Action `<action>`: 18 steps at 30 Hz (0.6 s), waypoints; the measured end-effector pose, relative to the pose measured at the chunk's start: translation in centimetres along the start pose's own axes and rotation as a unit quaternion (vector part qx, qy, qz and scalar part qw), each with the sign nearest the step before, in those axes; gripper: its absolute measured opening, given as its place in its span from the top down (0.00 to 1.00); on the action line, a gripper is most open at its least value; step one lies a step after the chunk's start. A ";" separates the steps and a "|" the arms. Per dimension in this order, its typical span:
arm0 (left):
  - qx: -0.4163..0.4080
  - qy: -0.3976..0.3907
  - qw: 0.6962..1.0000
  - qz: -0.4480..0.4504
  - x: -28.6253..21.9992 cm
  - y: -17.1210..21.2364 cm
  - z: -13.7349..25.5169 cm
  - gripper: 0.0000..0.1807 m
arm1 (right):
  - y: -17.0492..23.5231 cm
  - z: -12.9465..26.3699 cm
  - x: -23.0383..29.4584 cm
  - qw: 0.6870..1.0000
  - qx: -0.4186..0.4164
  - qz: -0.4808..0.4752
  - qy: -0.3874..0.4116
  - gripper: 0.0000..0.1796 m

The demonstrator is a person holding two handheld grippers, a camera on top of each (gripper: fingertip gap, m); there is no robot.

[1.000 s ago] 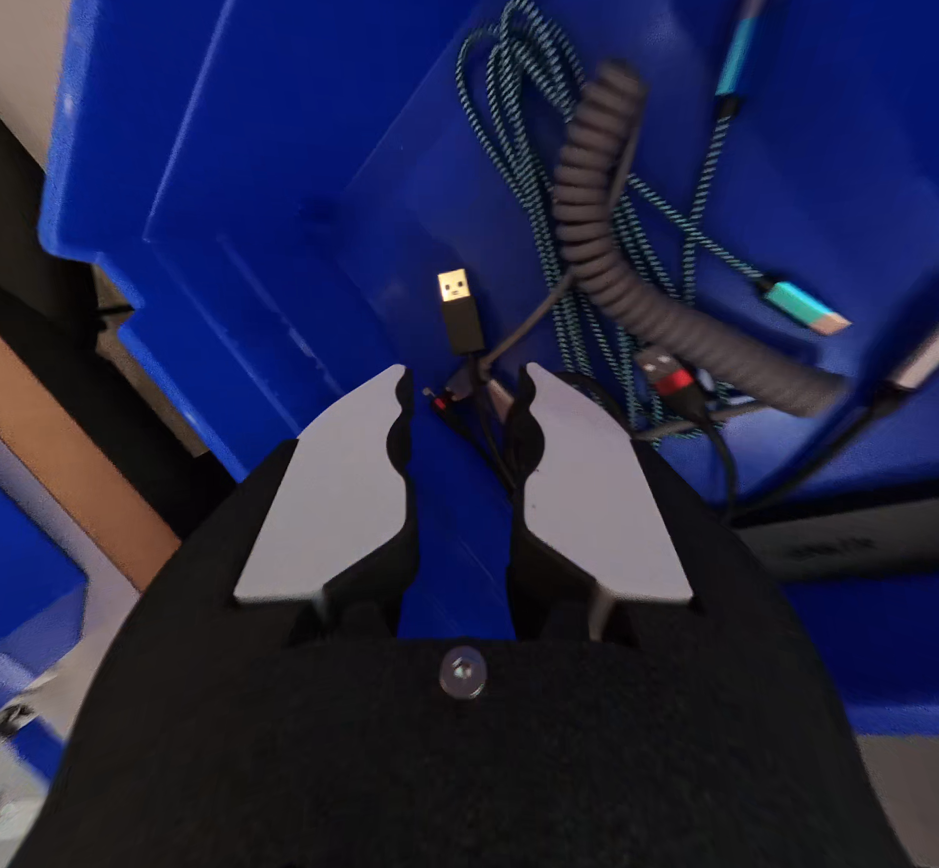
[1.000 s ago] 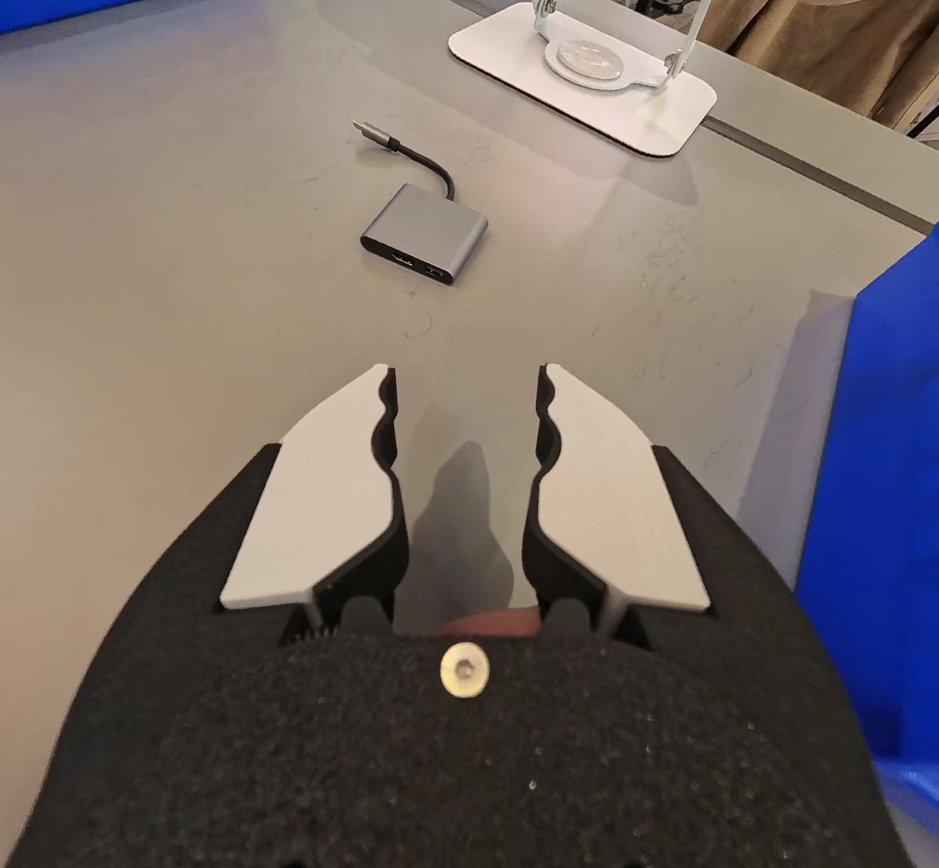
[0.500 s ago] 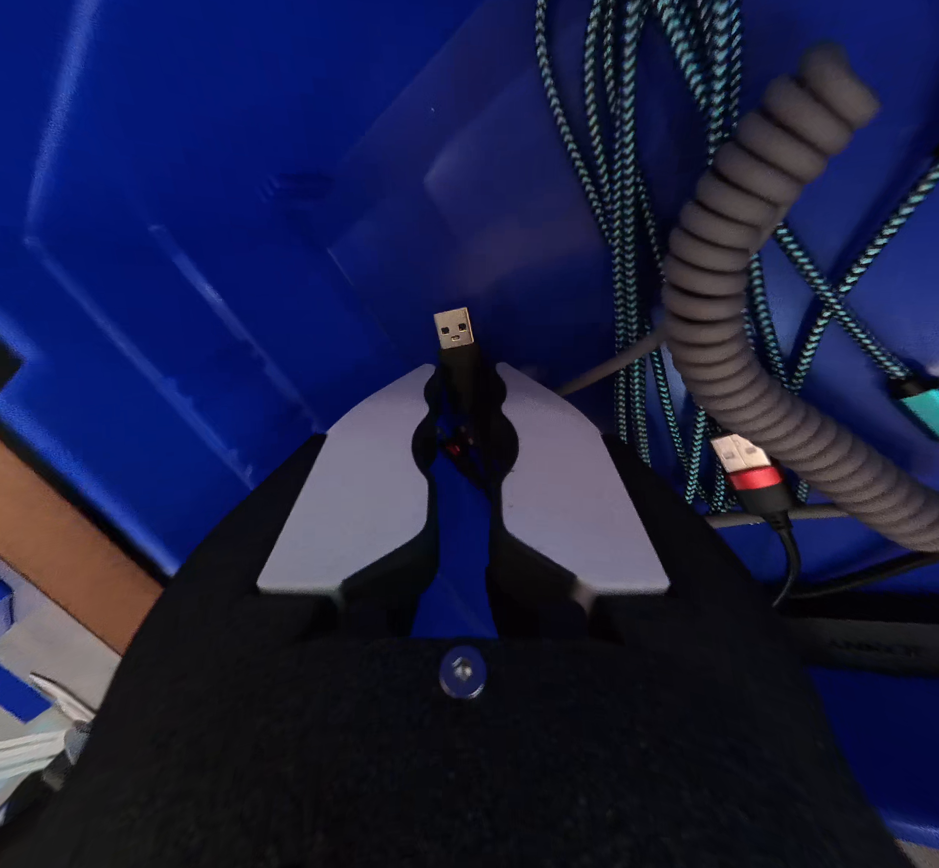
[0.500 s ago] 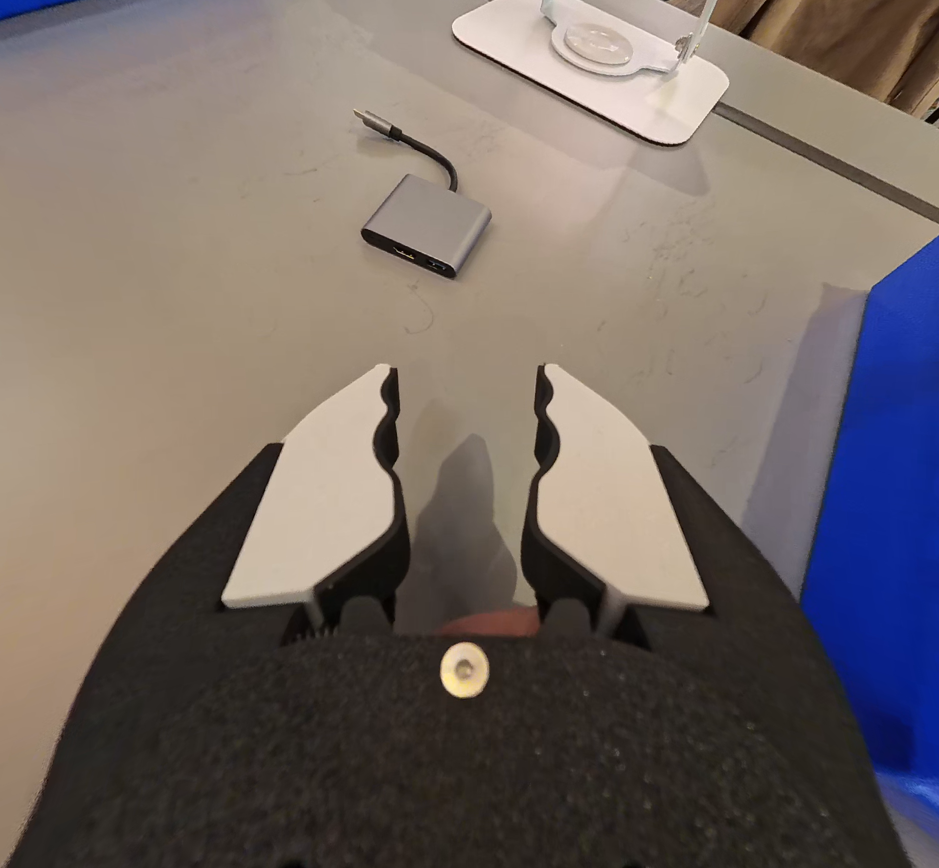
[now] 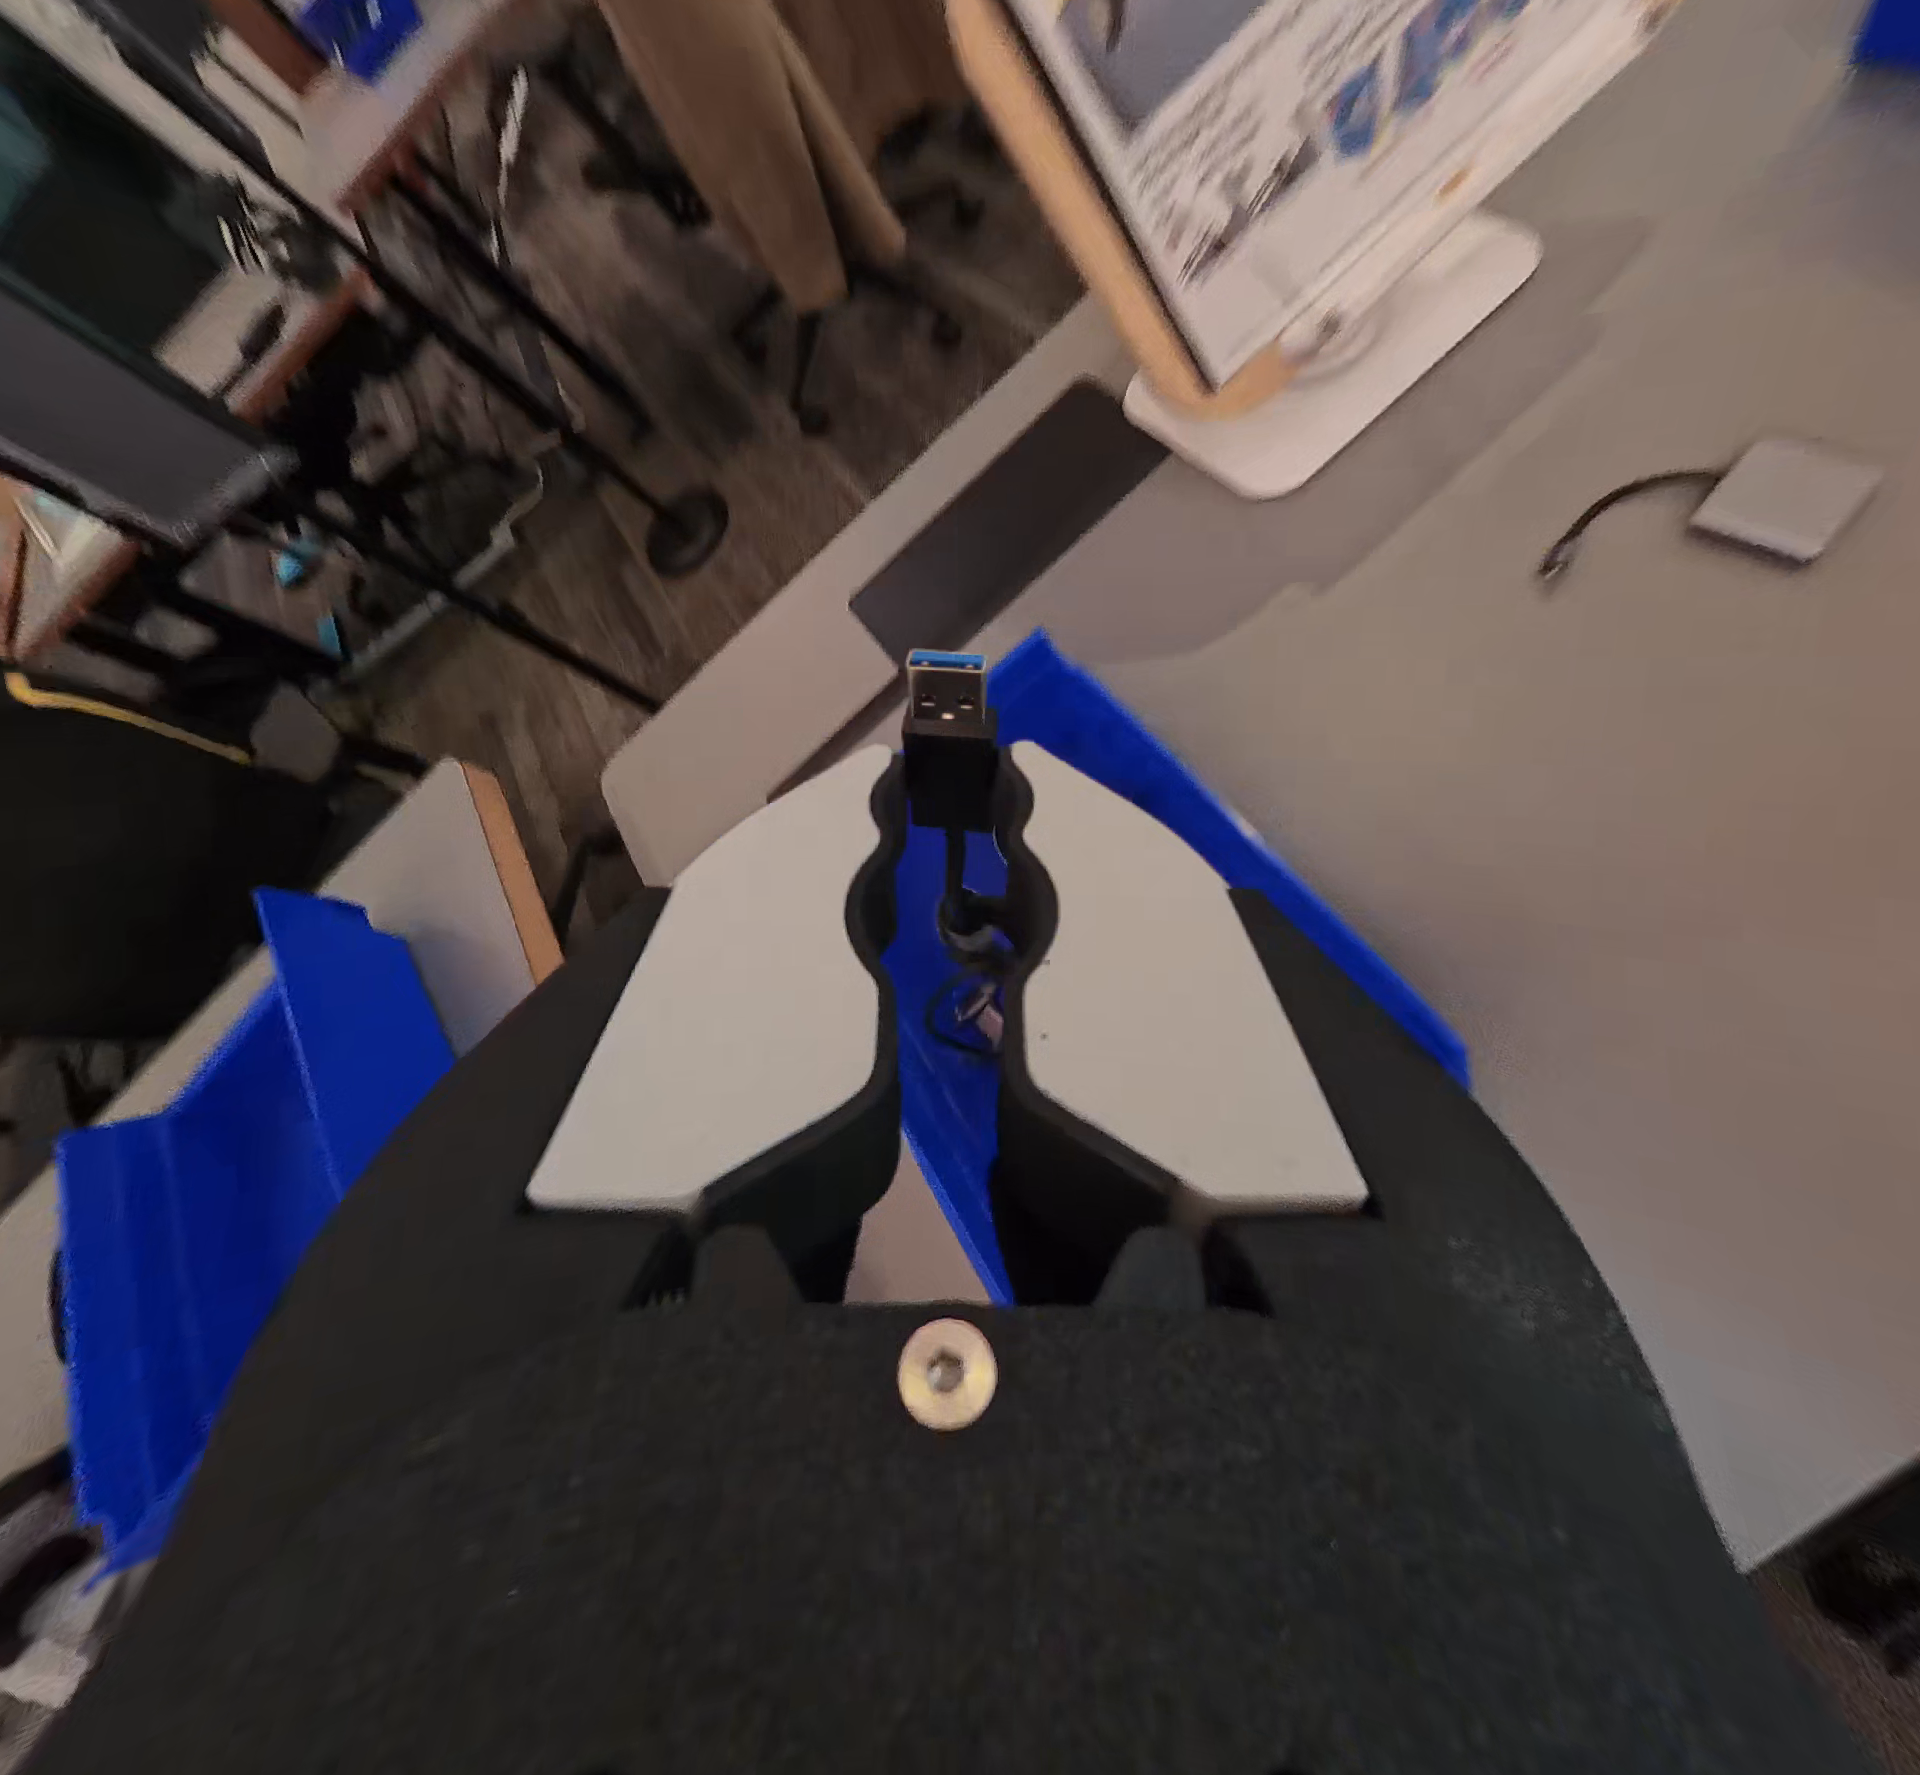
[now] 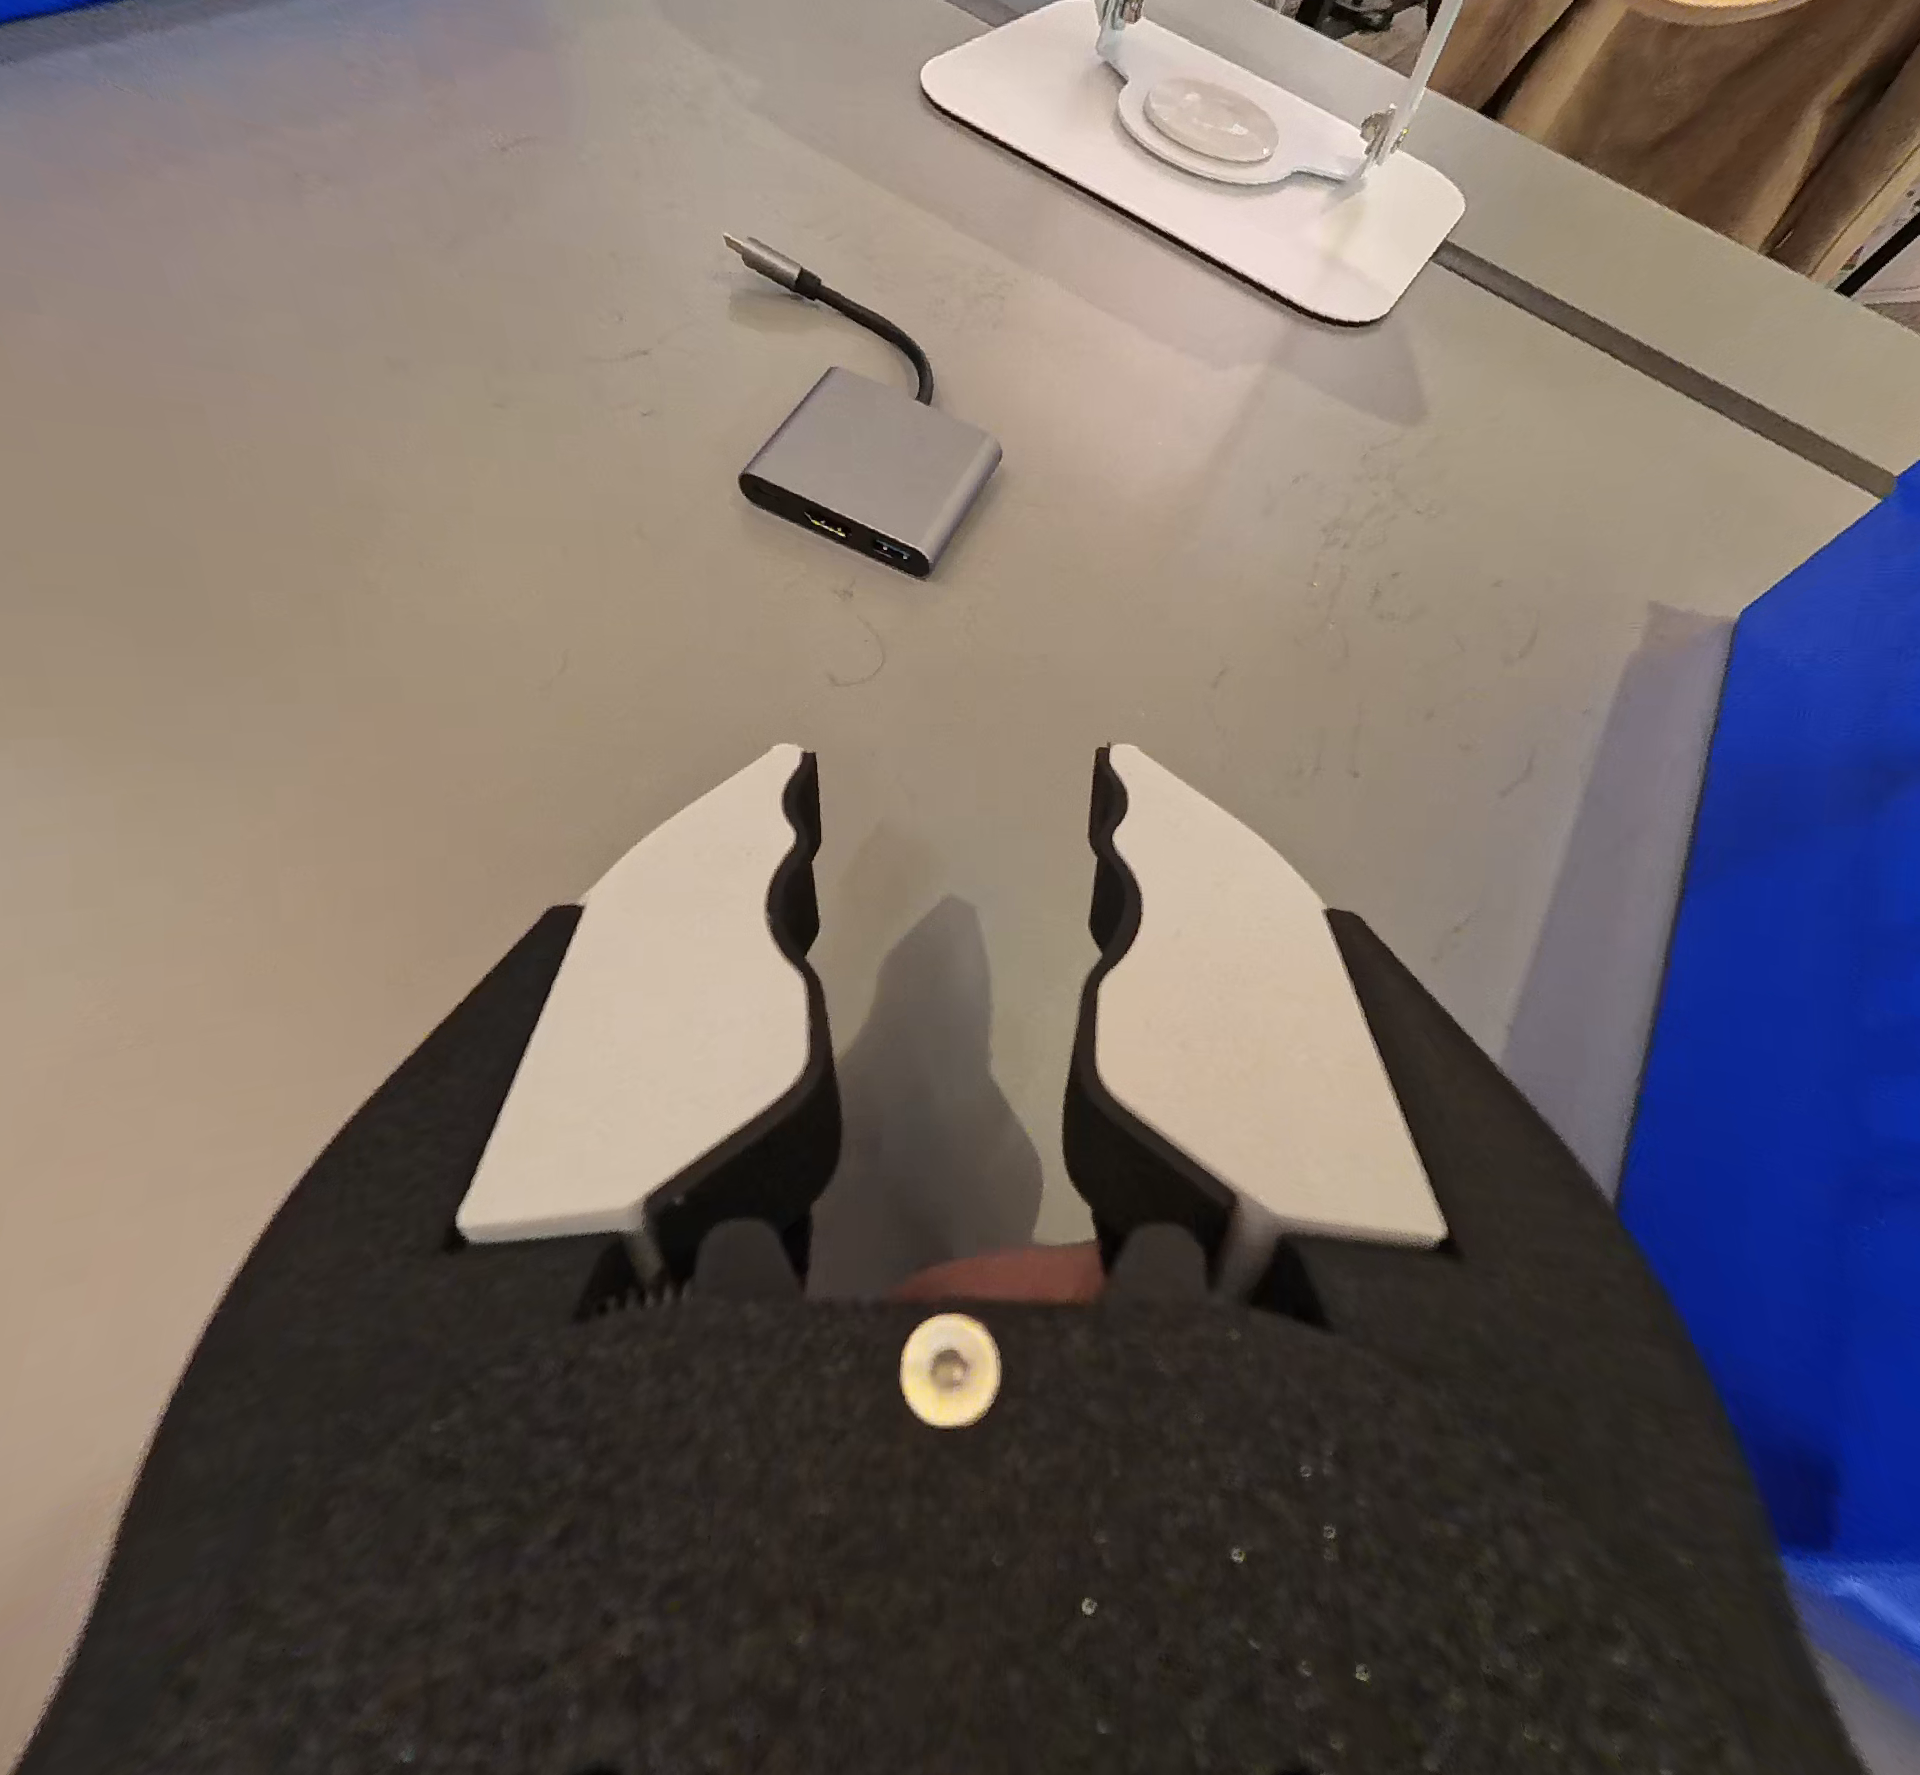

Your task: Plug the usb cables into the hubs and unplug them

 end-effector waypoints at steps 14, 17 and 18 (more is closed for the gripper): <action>-0.139 0.057 0.987 -0.050 -8.4 -9.4 9.3 0.91 | -0.4 0.2 0.0 1.000 -0.014 -0.007 -0.006 0.73; -0.131 0.065 0.988 -0.051 -9.4 -8.9 8.9 0.91 | -0.6 0.2 0.4 1.000 -0.015 -0.003 -0.011 0.73; -0.126 0.066 0.989 -0.051 -9.6 -8.7 8.7 0.91 | -0.6 0.2 0.6 1.000 -0.015 -0.001 -0.012 0.73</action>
Point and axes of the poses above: each gripper's, where its closed fingertips meet, z back along the fingers, y out of its underside, x = y × z across the jaws, the point moved 10 cm from there along z, back along the fingers, and after that the axes turned 7 degrees about -x, right-handed, at the moved point
